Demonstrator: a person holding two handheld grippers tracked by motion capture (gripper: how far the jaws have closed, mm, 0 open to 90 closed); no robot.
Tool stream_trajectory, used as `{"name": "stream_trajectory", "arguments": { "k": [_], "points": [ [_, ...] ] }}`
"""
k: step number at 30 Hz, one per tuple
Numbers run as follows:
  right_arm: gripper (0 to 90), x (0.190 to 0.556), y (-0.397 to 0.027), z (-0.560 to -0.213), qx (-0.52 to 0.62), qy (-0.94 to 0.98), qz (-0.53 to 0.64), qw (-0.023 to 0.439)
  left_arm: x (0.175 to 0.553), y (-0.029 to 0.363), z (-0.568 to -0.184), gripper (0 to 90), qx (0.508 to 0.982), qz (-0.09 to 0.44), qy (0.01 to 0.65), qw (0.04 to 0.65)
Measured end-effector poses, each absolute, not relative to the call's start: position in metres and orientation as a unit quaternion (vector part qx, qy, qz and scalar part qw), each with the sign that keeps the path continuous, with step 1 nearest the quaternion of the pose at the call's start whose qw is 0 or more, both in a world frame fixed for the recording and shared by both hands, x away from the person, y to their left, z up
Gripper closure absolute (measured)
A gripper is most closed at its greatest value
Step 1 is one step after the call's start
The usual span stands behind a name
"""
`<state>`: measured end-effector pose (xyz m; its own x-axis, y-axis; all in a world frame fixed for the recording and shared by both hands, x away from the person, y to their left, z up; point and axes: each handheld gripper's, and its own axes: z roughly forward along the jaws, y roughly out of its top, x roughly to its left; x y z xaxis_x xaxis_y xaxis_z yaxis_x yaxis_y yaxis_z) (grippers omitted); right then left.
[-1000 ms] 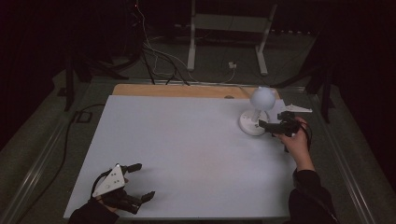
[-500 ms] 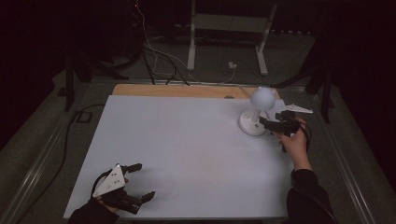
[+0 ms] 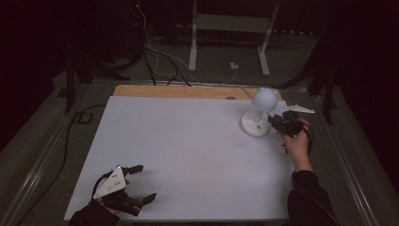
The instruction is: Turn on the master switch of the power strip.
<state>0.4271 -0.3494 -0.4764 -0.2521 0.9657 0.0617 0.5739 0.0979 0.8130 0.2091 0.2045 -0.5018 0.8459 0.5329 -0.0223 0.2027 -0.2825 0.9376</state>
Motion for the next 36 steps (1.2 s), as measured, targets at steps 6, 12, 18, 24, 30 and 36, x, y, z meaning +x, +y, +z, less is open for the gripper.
{"name": "stream_trajectory", "arguments": {
  "k": [6, 12, 18, 24, 30, 36],
  "points": [
    [78.1, 0.427, -0.345, -0.475, 0.556, 0.690, 0.383, 0.262, 0.209, 0.204, -0.502, 0.0, 0.787, 0.150, 0.234, 0.550],
    [89.7, 0.429, -0.344, -0.476, 0.558, 0.689, 0.384, 0.259, 0.209, 0.204, -0.502, 0.0, 0.787, 0.151, 0.233, 0.550],
    [89.9, 0.430, -0.342, -0.481, 0.552, 0.693, 0.386, 0.255, 0.209, 0.204, -0.502, 0.0, 0.788, 0.150, 0.233, 0.551],
    [89.9, 0.432, -0.341, -0.489, 0.558, 0.694, 0.381, 0.250, 0.209, 0.204, -0.502, 0.0, 0.787, 0.151, 0.233, 0.550],
    [90.0, 0.432, -0.339, -0.493, 0.562, 0.695, 0.375, 0.247, 0.209, 0.204, -0.502, 0.0, 0.788, 0.151, 0.233, 0.550],
    [90.0, 0.432, -0.337, -0.498, 0.556, 0.700, 0.370, 0.252, 0.209, 0.204, -0.502, 0.0, 0.788, 0.151, 0.232, 0.550]
  ]
}}
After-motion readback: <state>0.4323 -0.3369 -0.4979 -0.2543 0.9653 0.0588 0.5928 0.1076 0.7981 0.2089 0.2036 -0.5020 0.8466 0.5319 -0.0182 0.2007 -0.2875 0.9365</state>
